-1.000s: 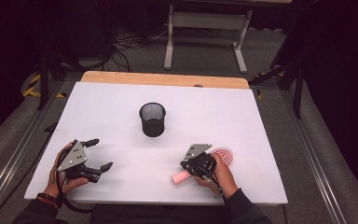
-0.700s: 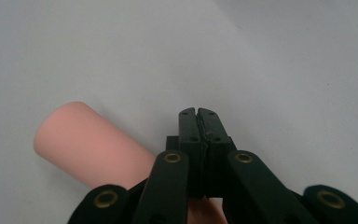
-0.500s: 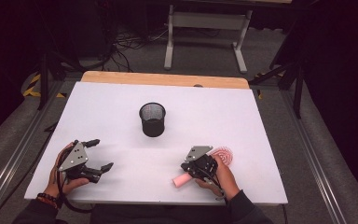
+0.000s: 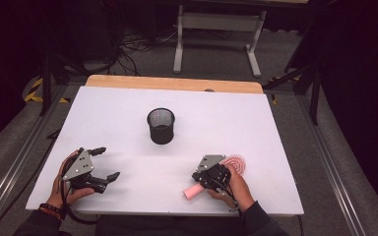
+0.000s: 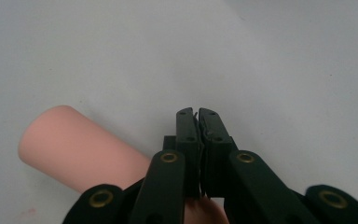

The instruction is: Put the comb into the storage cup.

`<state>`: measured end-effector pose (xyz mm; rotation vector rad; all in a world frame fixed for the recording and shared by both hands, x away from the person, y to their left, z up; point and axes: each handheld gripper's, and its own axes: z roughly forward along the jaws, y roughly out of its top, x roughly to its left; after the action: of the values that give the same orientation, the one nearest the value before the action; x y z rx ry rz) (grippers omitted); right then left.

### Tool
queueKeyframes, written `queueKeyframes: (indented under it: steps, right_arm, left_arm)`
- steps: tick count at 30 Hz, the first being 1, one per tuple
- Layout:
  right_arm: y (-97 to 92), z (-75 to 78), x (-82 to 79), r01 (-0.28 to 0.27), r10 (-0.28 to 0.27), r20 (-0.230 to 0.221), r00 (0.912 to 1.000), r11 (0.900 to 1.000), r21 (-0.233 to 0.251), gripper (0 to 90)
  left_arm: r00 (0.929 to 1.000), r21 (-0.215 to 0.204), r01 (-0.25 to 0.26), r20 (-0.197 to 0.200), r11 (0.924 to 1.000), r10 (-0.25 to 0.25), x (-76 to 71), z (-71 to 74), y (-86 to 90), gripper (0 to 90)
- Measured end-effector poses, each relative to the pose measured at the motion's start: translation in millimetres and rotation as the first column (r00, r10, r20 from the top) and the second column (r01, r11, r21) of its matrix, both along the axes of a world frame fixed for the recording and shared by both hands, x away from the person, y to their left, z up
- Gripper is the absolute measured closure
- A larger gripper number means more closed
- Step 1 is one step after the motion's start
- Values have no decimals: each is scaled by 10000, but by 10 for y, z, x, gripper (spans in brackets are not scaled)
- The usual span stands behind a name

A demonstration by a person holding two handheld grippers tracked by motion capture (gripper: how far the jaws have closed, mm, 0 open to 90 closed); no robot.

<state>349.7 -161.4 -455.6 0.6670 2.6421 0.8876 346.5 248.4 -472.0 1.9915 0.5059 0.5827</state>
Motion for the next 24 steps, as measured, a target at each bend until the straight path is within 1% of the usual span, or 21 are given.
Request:
queueKeyframes:
  steps: [13,21,24]
  right_arm:
    - [-9,1,-1,4,-4,-9,10000,10000,-46,861]
    - [-32,4,-4,11,-11,-7,10000,10000,6,851]
    - [-55,8,-2,89,-89,13,10000,10000,-2,849]
  left_arm:
    - [10000,8,11,-16,10000,-11,1,-1,0,67]
    - [10000,33,8,-29,10000,-8,1,-3,1,67]
    - [10000,49,38,-40,10000,-38,2,-3,-4,67]
